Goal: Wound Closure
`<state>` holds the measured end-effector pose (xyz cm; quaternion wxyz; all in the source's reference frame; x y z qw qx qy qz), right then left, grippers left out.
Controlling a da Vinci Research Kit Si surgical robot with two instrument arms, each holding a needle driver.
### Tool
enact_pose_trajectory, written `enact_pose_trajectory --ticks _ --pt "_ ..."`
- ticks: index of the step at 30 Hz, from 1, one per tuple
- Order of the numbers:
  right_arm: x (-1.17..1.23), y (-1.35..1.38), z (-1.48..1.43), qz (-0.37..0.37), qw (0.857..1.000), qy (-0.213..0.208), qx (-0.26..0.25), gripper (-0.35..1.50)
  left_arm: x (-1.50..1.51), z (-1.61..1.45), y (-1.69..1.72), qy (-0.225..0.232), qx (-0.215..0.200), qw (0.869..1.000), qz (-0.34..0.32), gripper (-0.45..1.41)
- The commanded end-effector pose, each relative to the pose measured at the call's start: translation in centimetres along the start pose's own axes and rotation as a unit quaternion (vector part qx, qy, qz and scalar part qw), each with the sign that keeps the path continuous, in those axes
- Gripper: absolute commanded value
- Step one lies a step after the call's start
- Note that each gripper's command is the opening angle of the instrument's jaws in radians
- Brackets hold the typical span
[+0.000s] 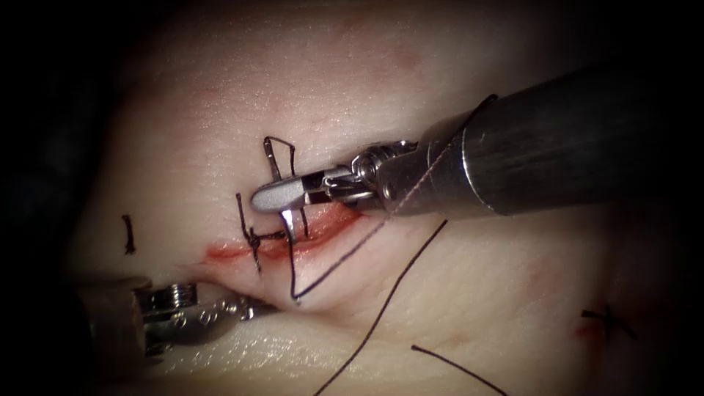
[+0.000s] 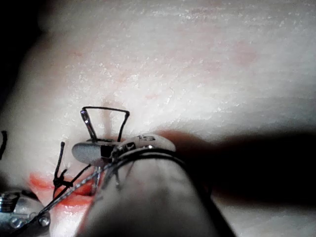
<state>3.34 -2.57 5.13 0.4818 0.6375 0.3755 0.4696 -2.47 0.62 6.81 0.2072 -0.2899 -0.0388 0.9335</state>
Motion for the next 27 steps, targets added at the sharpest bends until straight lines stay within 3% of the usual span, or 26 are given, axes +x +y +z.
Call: enact_pose_trajectory --ticks 1,18,21,23,24,25,26,27 --pt "-0.08 0.06 0.05 0.01 1.0 -0.004 0.001 -0.35 -0.01 0.09 0.07 0.0 -0.002 1.0 0.0 0.2" --pt "-0.26 -0.02 0.01 0.062 0.998 -0.012 0.008 -0.35 -0.02 0.07 0.07 -0.002 0.0 1.0 0.0 0.2" --pt "-0.1 0.01 0.01 0.04 0.999 0.023 -0.013 -0.35 -0.02 0.07 0.08 -0.002 0.001 1.0 -0.001 0.2" --pt "-0.01 0.03 0.0 -0.011 0.999 0.046 0.0 -0.35 -0.01 0.04 0.11 -0.003 0.001 1.0 -0.001 0.2" --pt "0.06 0.04 -0.03 -0.019 0.997 0.067 0.016 0.47 0.0 -0.01 0.16 -0.004 0.002 1.0 -0.002 0.2" --pt "0.1 0.04 -0.05 -0.029 0.997 0.074 0.02 0.76 0.01 -0.04 0.19 -0.005 0.002 1.0 -0.003 0.2" --pt "0.1 0.04 -0.05 -0.029 0.997 0.074 0.02 0.76 0.01 -0.04 0.19 -0.005 0.002 1.0 -0.003 0.2" --pt "0.25 0.04 -0.15 -0.071 0.992 0.099 0.015 1.1 0.07 -0.17 0.31 -0.007 0.001 1.0 -0.001 0.22"
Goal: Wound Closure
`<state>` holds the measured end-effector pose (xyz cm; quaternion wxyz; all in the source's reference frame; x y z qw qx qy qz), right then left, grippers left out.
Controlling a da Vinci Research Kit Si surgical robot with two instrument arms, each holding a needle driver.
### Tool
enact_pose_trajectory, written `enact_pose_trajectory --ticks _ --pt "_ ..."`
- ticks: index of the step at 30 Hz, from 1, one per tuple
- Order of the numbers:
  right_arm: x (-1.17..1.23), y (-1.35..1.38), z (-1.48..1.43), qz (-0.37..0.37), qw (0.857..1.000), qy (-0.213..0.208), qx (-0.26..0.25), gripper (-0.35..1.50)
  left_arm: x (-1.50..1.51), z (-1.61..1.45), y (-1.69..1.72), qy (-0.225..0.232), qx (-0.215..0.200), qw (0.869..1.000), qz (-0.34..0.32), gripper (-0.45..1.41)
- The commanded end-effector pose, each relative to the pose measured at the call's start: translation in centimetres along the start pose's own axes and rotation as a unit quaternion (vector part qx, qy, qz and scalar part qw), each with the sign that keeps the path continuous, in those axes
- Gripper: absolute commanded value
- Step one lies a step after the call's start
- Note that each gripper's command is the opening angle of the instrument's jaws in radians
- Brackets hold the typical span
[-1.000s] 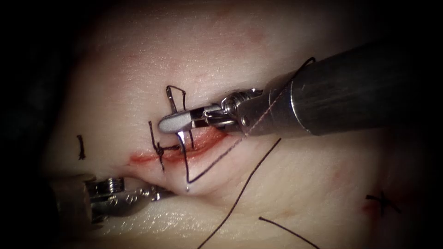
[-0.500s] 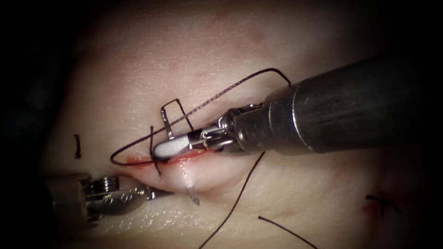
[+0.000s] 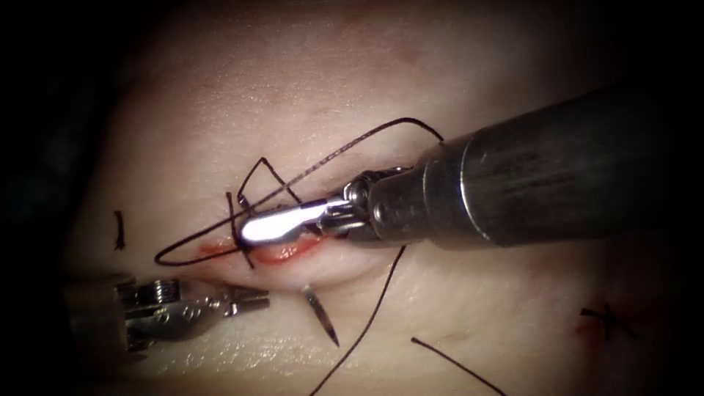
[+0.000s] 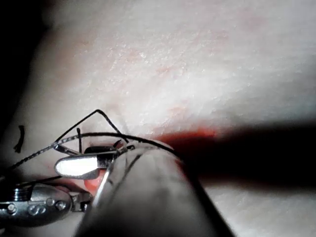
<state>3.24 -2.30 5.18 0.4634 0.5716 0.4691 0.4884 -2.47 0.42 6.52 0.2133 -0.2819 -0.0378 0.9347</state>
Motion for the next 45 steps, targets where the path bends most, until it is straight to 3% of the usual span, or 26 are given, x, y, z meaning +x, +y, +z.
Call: enact_pose_trajectory --ticks 1,4,9,14,17,20,38,40,41,42,43,44,45 --pt "0.0 0.06 0.02 -0.005 1.0 0.004 -0.001 1.1 0.0 0.08 0.08 0.001 -0.003 1.0 0.004 0.22" --pt "0.24 0.03 -0.17 -0.053 0.998 0.021 -0.015 1.16 0.12 -0.1 0.26 0.021 0.002 0.999 0.033 0.39" --pt "0.4 -0.05 -0.39 -0.084 0.996 0.027 -0.023 1.15 0.27 -0.23 0.5 0.055 0.009 0.996 0.066 0.49" --pt "0.43 -0.09 -0.51 -0.1 0.994 0.028 -0.03 1.11 0.38 -0.23 0.51 0.088 0.025 0.992 0.091 0.57" --pt "0.37 -0.1 -0.57 -0.113 0.993 0.028 -0.036 1.11 0.48 -0.22 0.32 0.133 0.06 0.984 0.107 0.71" --pt "0.3 -0.11 -0.58 -0.121 0.992 0.025 -0.035 1.11 0.55 -0.24 0.18 0.162 0.087 0.976 0.116 0.71" --pt "0.23 -0.06 -0.91 -0.121 0.991 0.049 -0.035 0.96 0.68 0.16 0.1 0.175 0.119 0.966 0.15 0.71" --pt "0.22 -0.06 -0.94 -0.12 0.99 0.06 -0.032 0.91 0.67 0.23 0.06 0.178 0.122 0.965 0.151 0.39" --pt "0.22 -0.06 -0.94 -0.12 0.99 0.06 -0.032 0.91 0.67 0.23 0.06 0.178 0.122 0.965 0.151 0.39" --pt "0.22 -0.06 -0.95 -0.12 0.99 0.063 -0.032 0.89 0.66 0.24 0.05 0.181 0.122 0.964 0.152 0.12" --pt "0.21 -0.05 -0.96 -0.12 0.99 0.066 -0.032 0.86 0.64 0.24 0.05 0.19 0.114 0.964 0.149 -0.3" --pt "0.2 -0.05 -0.97 -0.121 0.99 0.069 -0.031 0.79 0.62 0.24 0.05 0.209 0.098 0.963 0.14 -0.45" --pt "0.19 -0.05 -0.98 -0.121 0.99 0.068 -0.031 0.76 0.62 0.23 0.07 0.217 0.093 0.963 0.134 -0.45"
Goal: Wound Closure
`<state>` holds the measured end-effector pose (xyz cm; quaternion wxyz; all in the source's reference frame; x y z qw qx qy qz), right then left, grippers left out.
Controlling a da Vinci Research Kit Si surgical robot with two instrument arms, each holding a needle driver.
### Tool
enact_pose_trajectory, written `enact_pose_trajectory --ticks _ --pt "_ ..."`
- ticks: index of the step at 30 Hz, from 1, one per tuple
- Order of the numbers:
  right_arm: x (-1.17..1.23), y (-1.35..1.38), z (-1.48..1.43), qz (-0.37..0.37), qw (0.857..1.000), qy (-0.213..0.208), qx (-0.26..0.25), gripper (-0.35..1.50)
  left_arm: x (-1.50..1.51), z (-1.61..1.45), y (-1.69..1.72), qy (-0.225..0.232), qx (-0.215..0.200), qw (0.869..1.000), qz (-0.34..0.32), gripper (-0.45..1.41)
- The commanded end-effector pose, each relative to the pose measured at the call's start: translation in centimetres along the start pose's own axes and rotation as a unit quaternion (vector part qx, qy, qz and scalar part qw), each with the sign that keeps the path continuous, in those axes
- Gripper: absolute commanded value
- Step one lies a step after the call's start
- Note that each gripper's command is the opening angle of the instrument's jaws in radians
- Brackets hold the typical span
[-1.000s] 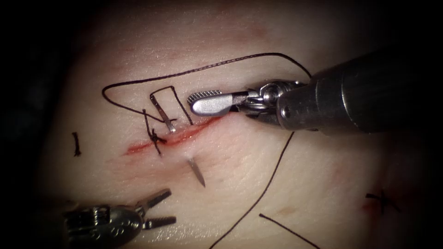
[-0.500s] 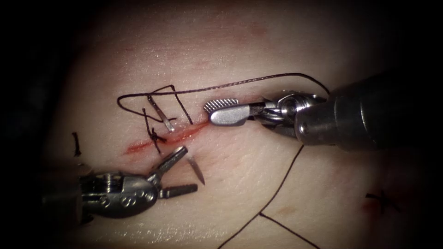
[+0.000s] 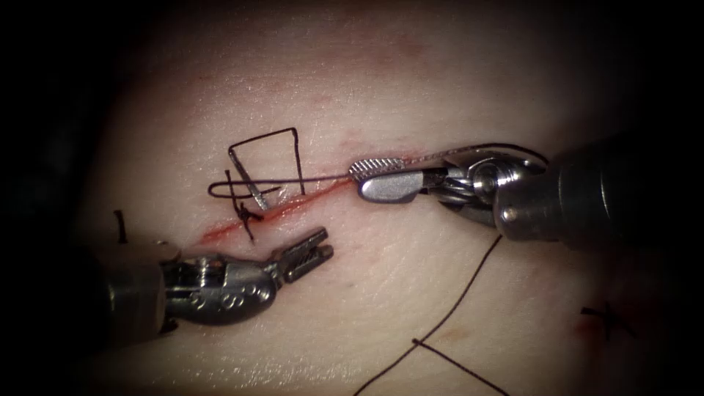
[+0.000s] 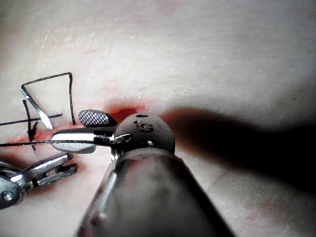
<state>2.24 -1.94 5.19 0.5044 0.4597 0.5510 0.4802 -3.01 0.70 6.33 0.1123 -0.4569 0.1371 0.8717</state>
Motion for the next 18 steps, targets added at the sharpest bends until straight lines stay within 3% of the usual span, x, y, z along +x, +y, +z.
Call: enact_pose_trajectory --ticks 1,4,6,14,15,18 --pt "-0.11 0.04 0.02 0.002 1.0 0.0 0.002 0.56 0.01 0.04 0.14 0.015 -0.011 1.0 -0.022 -0.45" --pt "-0.11 0.04 -0.01 0.0 1.0 0.012 0.008 0.14 0.09 0.0 0.2 0.05 -0.038 0.996 -0.055 -0.45" --pt "-0.12 0.04 -0.02 -0.026 1.0 0.013 0.006 -0.3 0.17 -0.05 0.25 0.081 -0.066 0.991 -0.084 -0.45" --pt "-0.16 0.08 -0.04 -0.143 0.989 -0.032 -0.013 -0.35 0.32 -0.2 0.35 0.132 -0.142 0.962 -0.195 -0.45" --pt "-0.16 0.11 -0.05 -0.201 0.979 -0.043 -0.016 -0.35 0.37 -0.26 0.38 0.147 -0.172 0.946 -0.234 -0.45" --pt "-0.18 0.15 -0.07 -0.237 0.968 -0.075 -0.022 -0.35 0.43 -0.34 0.4 0.162 -0.204 0.929 -0.262 -0.45"
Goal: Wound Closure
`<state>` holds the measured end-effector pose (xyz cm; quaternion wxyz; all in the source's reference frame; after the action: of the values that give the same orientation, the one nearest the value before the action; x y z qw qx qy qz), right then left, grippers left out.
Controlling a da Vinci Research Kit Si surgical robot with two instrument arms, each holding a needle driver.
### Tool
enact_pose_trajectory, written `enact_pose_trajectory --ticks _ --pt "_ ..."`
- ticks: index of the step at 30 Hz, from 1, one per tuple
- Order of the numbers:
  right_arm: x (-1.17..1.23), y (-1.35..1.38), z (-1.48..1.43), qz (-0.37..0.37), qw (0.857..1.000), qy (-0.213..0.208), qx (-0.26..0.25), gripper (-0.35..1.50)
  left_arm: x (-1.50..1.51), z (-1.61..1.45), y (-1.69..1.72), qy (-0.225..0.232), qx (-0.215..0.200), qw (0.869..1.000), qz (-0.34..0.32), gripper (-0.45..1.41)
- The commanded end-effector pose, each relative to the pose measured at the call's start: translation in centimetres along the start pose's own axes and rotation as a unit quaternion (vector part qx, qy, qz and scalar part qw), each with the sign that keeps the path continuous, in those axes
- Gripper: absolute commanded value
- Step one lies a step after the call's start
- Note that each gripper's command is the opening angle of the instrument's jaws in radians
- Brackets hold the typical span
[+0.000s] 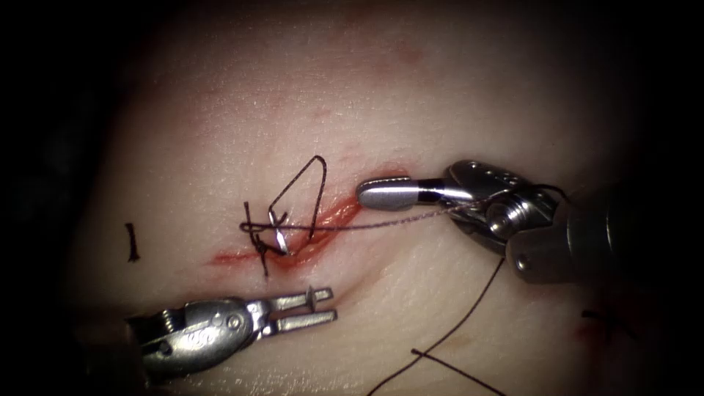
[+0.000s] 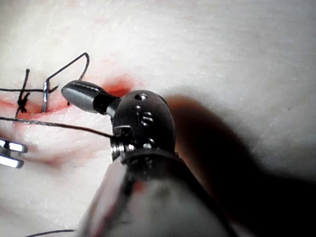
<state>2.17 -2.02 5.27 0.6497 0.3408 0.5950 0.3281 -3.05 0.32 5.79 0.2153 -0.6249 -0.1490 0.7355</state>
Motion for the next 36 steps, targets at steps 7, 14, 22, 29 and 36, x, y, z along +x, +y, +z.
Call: enact_pose_trajectory --ticks 7,14,22,29,36 --pt "-0.22 -0.1 -0.04 -0.088 0.996 -0.008 0.013 -0.27 0.13 -0.03 0.27 0.032 -0.054 0.998 -0.023 -0.45" --pt "-0.26 -0.3 -0.03 -0.119 0.993 -0.006 0.02 -0.18 0.36 -0.03 0.52 0.05 -0.079 0.995 -0.042 -0.45" --pt "-0.6 -0.54 0.15 -0.192 0.98 -0.046 0.031 -0.13 0.55 -0.19 0.8 0.108 -0.154 0.963 -0.195 -0.45" --pt "-0.56 -0.65 0.48 -0.309 0.95 -0.055 0.007 0.96 0.79 -0.55 1.08 0.115 -0.152 0.97 -0.152 -0.45" --pt "-0.55 -0.62 0.71 -0.381 0.92 -0.078 -0.059 1.18 1.05 -0.76 1.32 0.118 -0.134 0.978 -0.104 -0.45"
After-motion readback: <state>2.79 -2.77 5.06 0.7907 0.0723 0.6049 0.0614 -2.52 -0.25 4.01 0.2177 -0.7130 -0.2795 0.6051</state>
